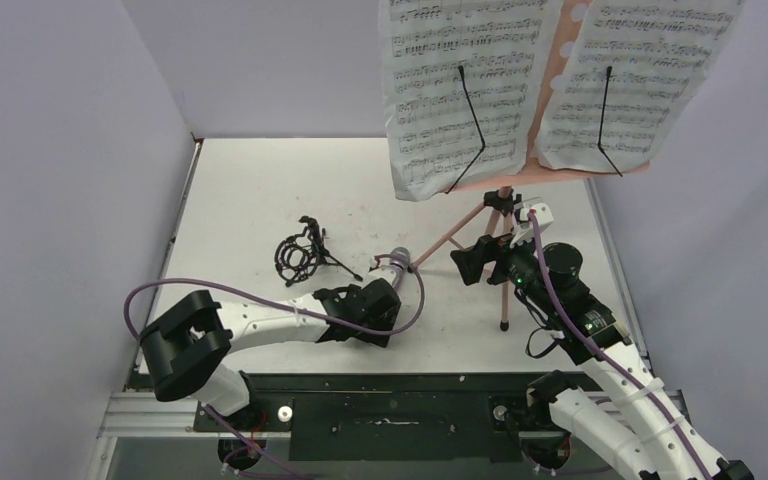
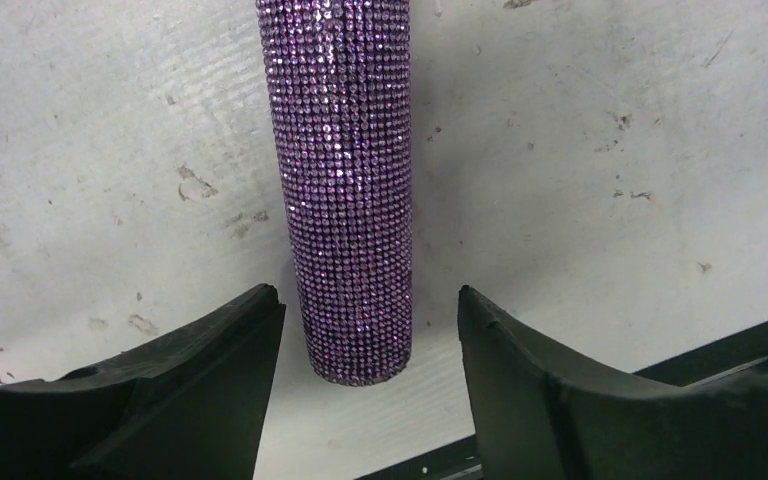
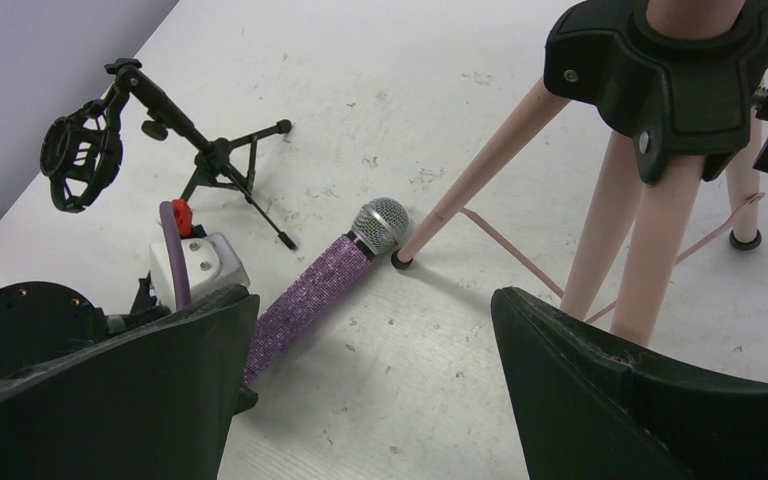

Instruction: Set up the instrument practice props

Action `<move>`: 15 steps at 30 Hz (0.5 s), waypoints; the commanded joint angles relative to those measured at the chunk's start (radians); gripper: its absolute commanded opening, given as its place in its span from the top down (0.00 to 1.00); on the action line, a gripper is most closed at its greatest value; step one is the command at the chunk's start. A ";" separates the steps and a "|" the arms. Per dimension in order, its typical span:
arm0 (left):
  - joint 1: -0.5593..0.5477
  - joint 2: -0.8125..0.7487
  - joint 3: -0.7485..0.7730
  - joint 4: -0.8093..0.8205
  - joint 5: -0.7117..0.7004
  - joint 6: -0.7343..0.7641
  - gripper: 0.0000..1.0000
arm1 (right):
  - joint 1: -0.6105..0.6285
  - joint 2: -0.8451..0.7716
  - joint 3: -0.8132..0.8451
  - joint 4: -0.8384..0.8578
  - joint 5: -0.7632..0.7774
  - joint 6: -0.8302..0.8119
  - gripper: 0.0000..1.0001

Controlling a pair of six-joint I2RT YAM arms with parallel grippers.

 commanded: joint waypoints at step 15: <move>0.183 0.008 0.199 0.008 0.181 0.209 0.25 | 0.003 -0.017 -0.007 0.031 0.010 -0.002 0.10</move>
